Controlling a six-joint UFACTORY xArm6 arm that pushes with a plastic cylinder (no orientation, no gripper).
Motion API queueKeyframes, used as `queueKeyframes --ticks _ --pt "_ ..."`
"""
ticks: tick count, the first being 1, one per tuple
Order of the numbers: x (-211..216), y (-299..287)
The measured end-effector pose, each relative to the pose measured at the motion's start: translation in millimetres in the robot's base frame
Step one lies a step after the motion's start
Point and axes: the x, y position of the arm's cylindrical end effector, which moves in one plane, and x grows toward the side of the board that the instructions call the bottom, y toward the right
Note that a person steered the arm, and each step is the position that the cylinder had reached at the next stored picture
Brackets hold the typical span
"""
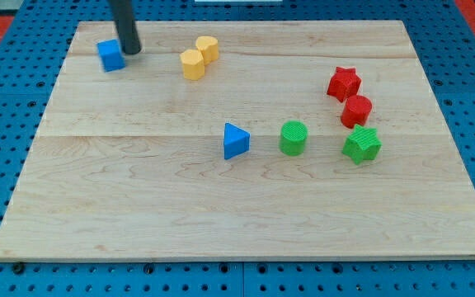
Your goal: Place blue cube at the left center of the board
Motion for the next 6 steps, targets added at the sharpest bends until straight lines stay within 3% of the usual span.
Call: queueKeyframes --ticks 2,4,6 --pt "-43.3 -24.2" --pt "48.6 -11.2" --pt "35.7 27.8"
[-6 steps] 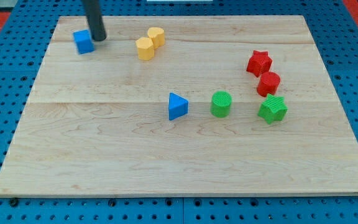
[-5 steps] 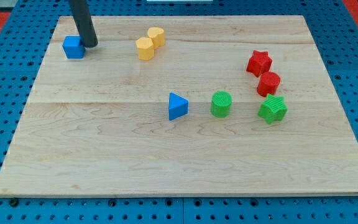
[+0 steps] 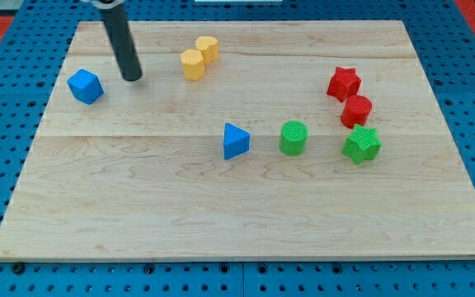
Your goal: Place blue cube at the left center of the board
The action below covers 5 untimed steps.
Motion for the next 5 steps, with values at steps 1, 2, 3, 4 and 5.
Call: queueKeyframes --ticks 1,2,3,4,5 --pt "0.0 -7.8" --pt "-3.9 -51.1" --pt "-22.2 -75.3" --pt "-0.5 -82.9" --pt "42.9 -82.9"
